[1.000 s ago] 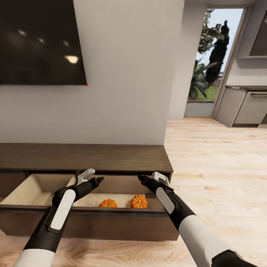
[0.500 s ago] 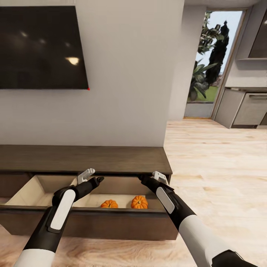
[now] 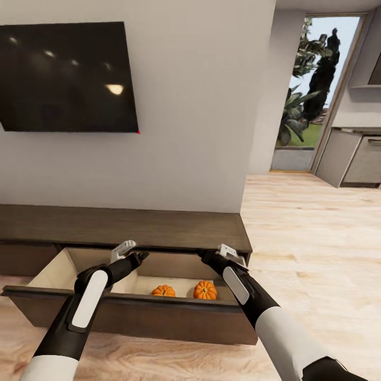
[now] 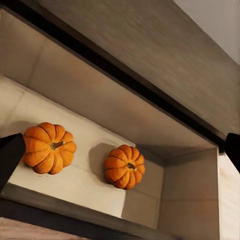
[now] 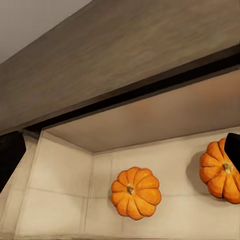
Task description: Place each of the two pumpkins and all three candles from the living room inside a cabinet in the living room (use any cabinet), then make sure every cabinet is closed, and position the cauldron so it is next to a table in the living room.
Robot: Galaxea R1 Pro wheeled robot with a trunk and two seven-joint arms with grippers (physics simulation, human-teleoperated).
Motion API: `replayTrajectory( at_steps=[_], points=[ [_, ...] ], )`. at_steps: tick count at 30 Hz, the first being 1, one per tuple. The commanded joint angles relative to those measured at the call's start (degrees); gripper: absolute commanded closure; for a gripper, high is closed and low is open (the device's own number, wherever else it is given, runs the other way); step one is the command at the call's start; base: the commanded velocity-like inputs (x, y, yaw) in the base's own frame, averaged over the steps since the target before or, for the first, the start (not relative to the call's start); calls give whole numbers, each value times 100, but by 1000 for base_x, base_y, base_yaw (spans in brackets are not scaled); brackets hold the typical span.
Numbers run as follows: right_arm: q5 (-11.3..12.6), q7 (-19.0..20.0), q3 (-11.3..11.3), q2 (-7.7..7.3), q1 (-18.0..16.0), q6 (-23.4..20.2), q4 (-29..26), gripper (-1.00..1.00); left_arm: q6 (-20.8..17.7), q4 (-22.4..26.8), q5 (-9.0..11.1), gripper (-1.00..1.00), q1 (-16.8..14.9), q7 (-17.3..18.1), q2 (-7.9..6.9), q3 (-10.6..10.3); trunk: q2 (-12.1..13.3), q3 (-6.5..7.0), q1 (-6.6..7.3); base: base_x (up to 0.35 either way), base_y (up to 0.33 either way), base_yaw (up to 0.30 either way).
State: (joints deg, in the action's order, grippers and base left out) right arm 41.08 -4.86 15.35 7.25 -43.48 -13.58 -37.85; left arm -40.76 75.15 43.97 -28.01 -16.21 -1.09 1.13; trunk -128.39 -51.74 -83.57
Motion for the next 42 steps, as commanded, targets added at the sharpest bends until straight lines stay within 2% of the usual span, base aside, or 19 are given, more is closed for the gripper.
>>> replayTrajectory(
  at_steps=[1,7,14,29,42],
  points=[
    [58,-50,19,-4,-3,-10,-12,-100,-20,7,59,-100,-3,-49,1,1,39,13,25,-141,16,276],
    [61,-36,-1,-4,-3,-5,-11,-100,-20,8,59,-100,-3,-49,4,-2,280,121,156,-124,29,130],
    [67,-7,-6,-4,-3,-4,-12,-100,-20,8,59,-100,-3,-43,-1,-5,560,285,310,-53,11,-134],
    [67,3,-6,-4,-3,-4,-21,-100,-20,8,59,-100,-3,-34,-6,-1,1162,578,640,-185,38,-48],
    [67,3,-6,-7,-3,-4,-28,-100,-20,13,59,-100,-3,-37,8,-6,1683,812,925,-272,0,0]
  ],
)
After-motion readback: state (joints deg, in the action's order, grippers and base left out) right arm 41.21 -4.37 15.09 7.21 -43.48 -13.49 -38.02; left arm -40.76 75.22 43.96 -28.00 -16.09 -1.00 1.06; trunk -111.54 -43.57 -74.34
